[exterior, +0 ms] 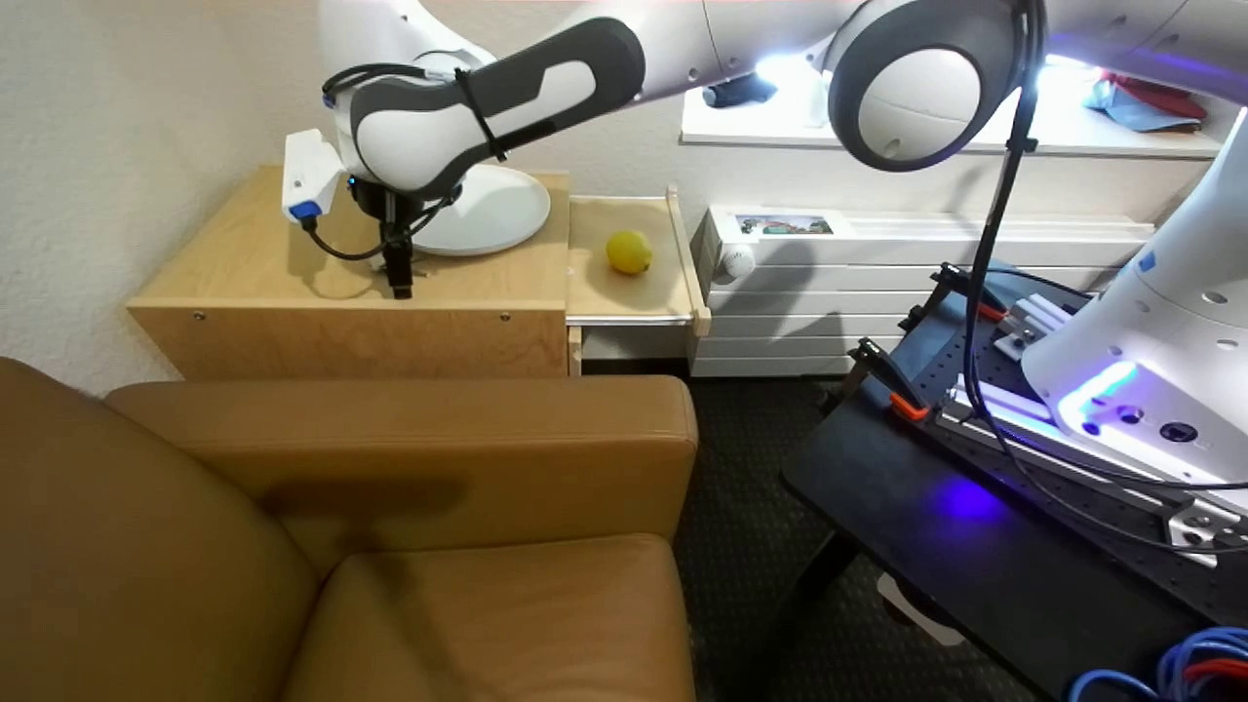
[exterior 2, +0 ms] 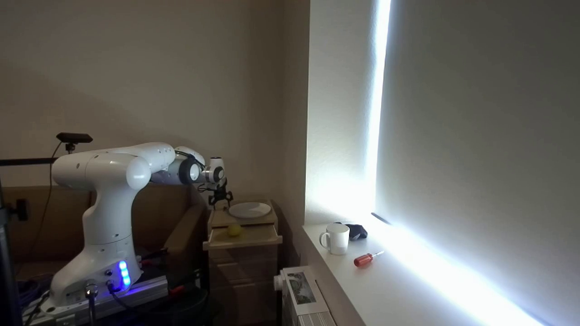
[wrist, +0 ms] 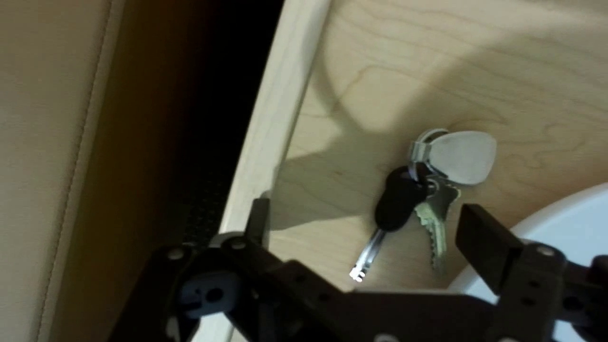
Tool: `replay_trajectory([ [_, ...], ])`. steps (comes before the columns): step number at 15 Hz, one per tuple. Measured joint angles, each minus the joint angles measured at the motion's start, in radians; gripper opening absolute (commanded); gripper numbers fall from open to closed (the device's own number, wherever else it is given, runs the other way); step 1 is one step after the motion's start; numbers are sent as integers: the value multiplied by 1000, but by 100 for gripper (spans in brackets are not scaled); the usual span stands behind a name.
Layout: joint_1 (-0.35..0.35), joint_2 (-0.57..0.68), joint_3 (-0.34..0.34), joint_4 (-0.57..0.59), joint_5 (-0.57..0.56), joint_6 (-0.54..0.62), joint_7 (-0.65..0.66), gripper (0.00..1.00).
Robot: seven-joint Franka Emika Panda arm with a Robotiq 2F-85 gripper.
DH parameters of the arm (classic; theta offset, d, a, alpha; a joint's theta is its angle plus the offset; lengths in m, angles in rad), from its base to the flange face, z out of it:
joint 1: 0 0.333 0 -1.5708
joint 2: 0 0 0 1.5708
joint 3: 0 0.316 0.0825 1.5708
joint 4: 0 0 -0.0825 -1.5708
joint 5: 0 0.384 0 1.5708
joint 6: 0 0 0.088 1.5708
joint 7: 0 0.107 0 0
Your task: Move the keys from the counter top to the open shelf
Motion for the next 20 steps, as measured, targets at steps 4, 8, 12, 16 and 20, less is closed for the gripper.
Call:
replay_trajectory([
  [4, 30, 0, -122, 0, 76, 27, 49, 100],
  [8, 35, 0, -167, 0, 103, 27, 49, 100],
  [12, 34, -1, -131, 4, 67, 28, 17, 100],
  [16, 49, -1, -131, 5, 42, 35, -37, 100],
  [20, 51, -1, -131, 5, 4, 29, -24, 100],
])
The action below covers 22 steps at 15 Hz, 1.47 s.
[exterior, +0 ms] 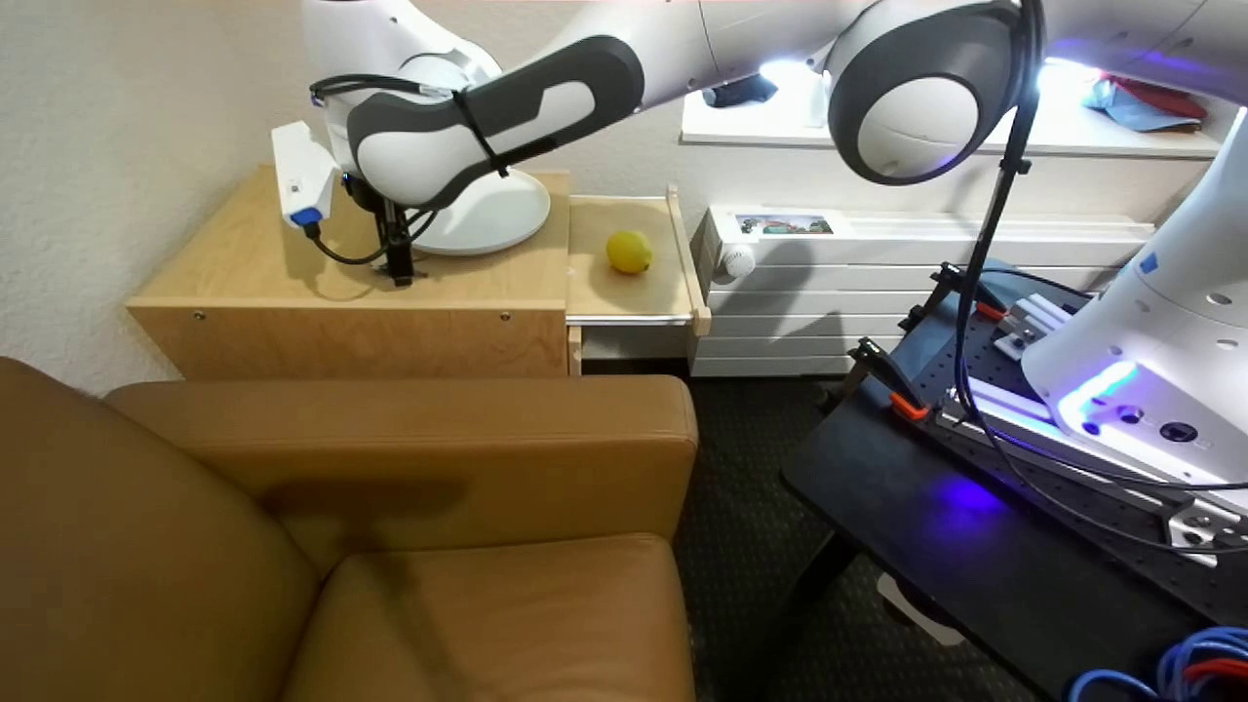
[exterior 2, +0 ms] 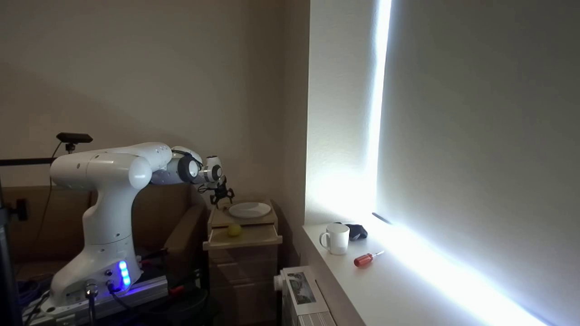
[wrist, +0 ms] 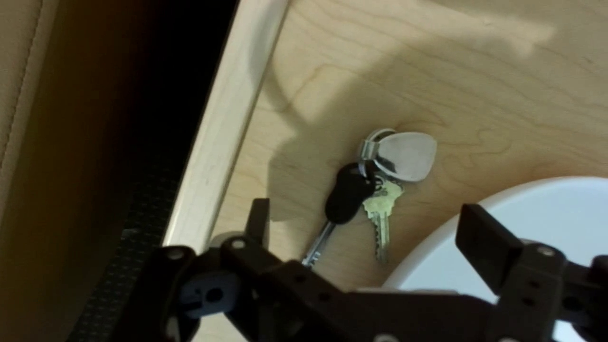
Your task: Move the keys from the counter top to the open shelf
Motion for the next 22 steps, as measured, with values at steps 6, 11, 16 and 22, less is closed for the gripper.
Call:
replay_trajectory([
  [6, -16, 1, 41, -7, 0, -73, -21, 100],
  [11, -45, -1, 91, -6, 6, -94, -46, 100],
  [16, -81, -1, 145, -6, 36, -121, -137, 100],
  [22, -81, -1, 147, -6, 36, -121, -138, 94],
])
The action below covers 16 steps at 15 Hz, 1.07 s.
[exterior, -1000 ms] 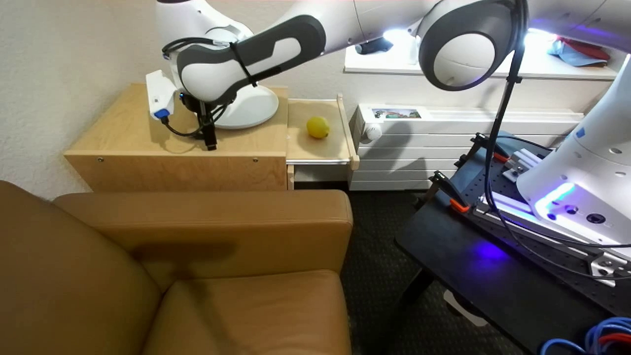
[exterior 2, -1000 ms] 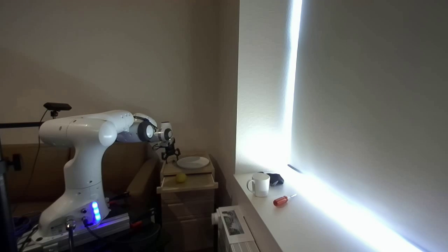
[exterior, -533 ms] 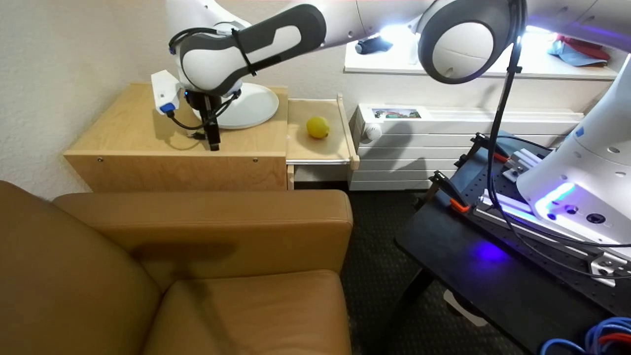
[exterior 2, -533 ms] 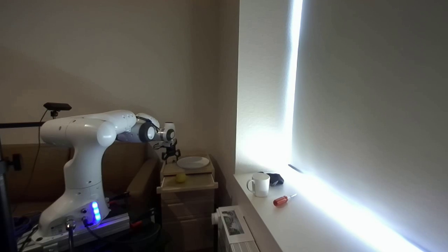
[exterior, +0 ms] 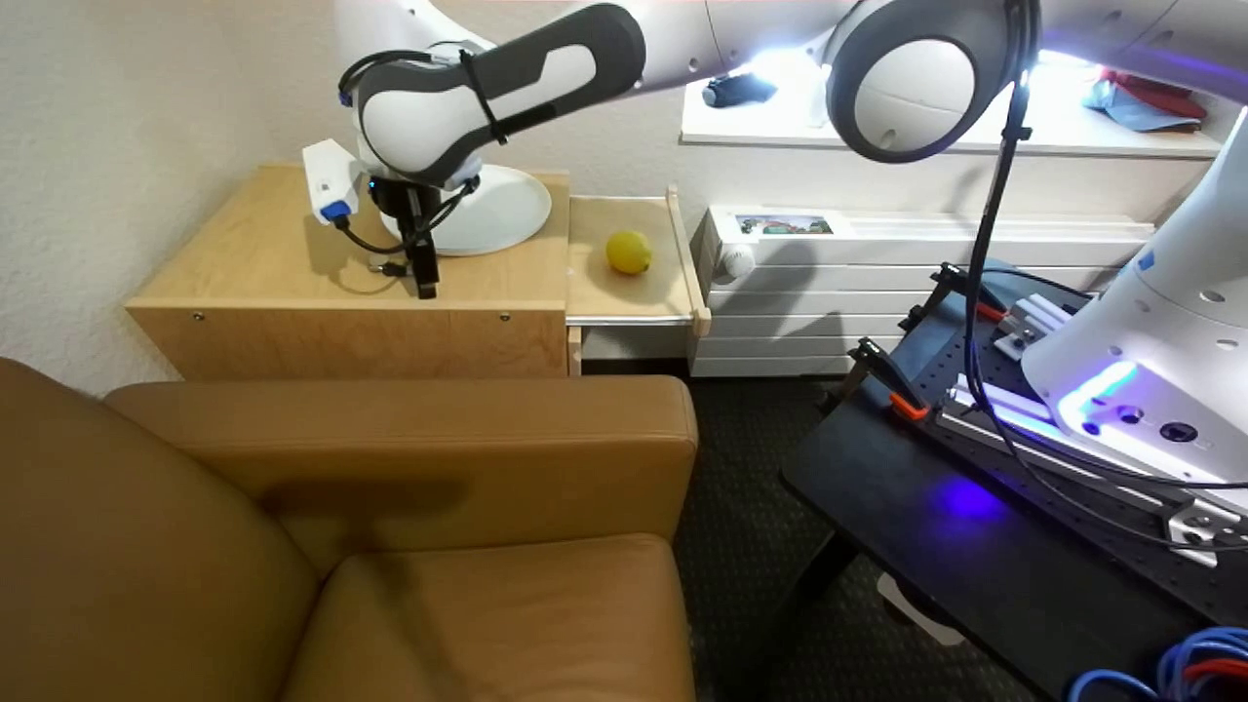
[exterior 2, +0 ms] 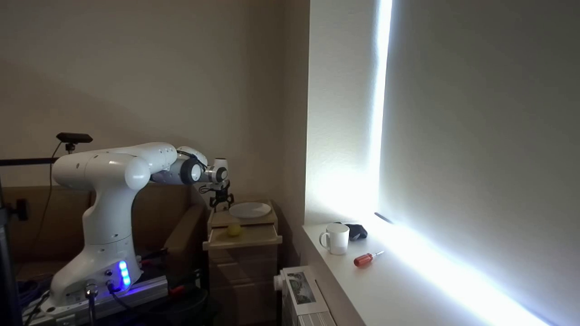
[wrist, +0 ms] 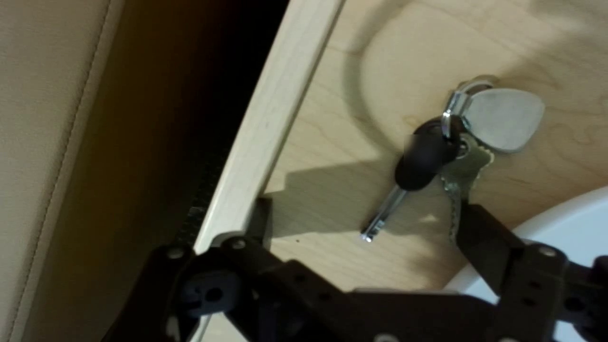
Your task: Move the keys from the counter top to the open shelf
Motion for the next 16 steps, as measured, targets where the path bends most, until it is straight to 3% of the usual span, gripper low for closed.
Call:
replay_trajectory([
  [1, 1, 0, 0, 0, -1, 1, 0, 74],
  [3, 4, -2, -1, 0, -3, -1, 0, 69],
  [12, 37, -14, -1, 8, -9, -29, -11, 5],
  [16, 43, -14, 2, 11, -4, -29, -11, 0],
])
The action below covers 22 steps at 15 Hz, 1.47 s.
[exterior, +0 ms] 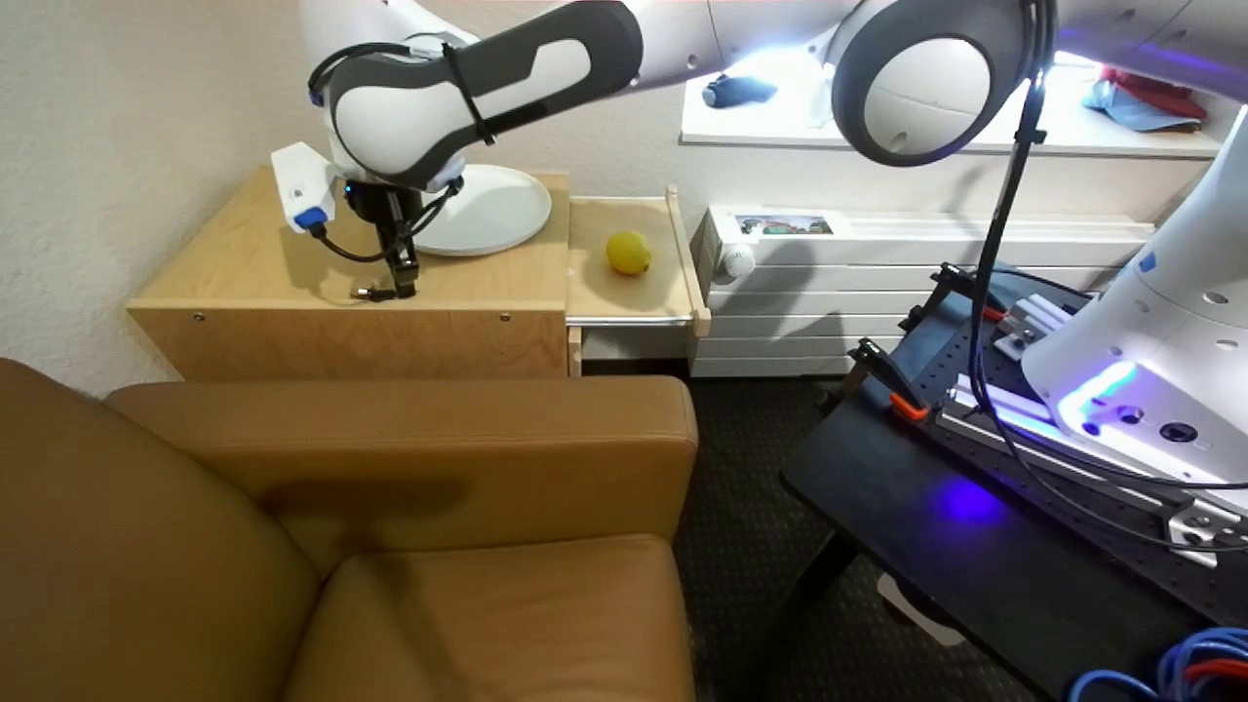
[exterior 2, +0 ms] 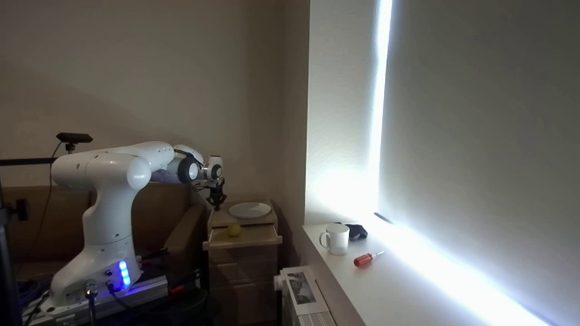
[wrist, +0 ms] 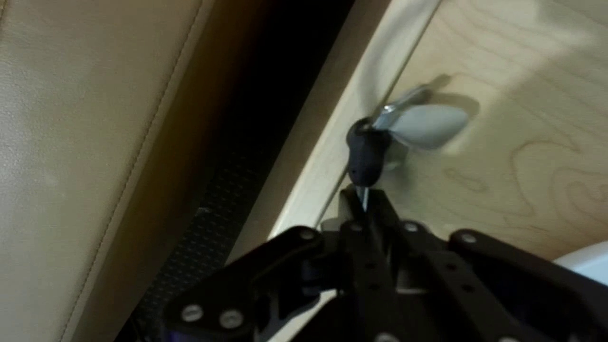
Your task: Move the keys from the counter top to the open shelf
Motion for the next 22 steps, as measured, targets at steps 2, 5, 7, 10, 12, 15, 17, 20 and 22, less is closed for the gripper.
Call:
replay_trajectory([
  [2, -1, 0, 0, 0, 3, 0, 2, 2],
  [5, -2, 0, 0, 1, 4, 0, 20, 2],
  [7, -3, 1, -1, 3, 4, -3, 34, 2],
  [10, -1, 1, -9, 28, 0, -6, 48, 2],
  [12, 2, 0, -12, 75, -7, -14, 49, 2],
  [15, 4, -3, -17, 144, -10, -44, 49, 2],
  [17, 3, -21, -25, 147, -12, -44, 52, 2],
  [20, -10, -49, -53, 148, -25, -48, 77, 2],
  [22, -30, -72, -93, 149, -55, -54, 138, 2],
])
